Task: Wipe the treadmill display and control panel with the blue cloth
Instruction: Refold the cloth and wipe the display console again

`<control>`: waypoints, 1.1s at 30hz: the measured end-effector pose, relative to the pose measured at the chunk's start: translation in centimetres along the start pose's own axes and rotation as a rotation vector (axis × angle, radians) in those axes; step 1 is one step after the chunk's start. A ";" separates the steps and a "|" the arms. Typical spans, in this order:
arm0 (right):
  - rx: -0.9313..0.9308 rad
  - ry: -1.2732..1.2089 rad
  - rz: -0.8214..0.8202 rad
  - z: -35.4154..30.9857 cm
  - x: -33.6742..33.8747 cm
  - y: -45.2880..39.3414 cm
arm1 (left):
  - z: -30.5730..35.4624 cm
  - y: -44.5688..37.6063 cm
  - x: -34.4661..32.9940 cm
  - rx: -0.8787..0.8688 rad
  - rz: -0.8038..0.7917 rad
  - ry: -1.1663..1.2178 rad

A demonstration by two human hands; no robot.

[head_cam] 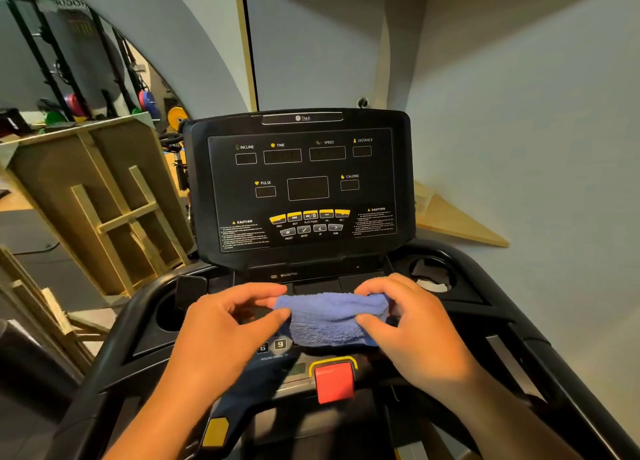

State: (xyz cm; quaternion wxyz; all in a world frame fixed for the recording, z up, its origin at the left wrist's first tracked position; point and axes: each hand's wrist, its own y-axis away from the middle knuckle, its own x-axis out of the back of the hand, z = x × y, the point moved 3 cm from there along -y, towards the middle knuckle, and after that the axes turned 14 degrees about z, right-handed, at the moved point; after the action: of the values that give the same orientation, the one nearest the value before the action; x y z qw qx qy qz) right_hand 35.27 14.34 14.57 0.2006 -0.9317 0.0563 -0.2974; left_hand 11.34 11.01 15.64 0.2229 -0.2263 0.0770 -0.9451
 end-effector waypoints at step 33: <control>-0.536 -1.296 -0.122 -5.2 4.2 -3.7 | 7.7 -2.9 0.0 0.059 0.048 0.655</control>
State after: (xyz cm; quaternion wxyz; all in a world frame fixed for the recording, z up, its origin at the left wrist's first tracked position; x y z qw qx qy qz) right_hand 35.62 15.00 22.13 -0.0598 -0.9401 -0.0555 0.3309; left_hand 13.74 13.23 23.19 0.2148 0.0983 0.1224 -0.9640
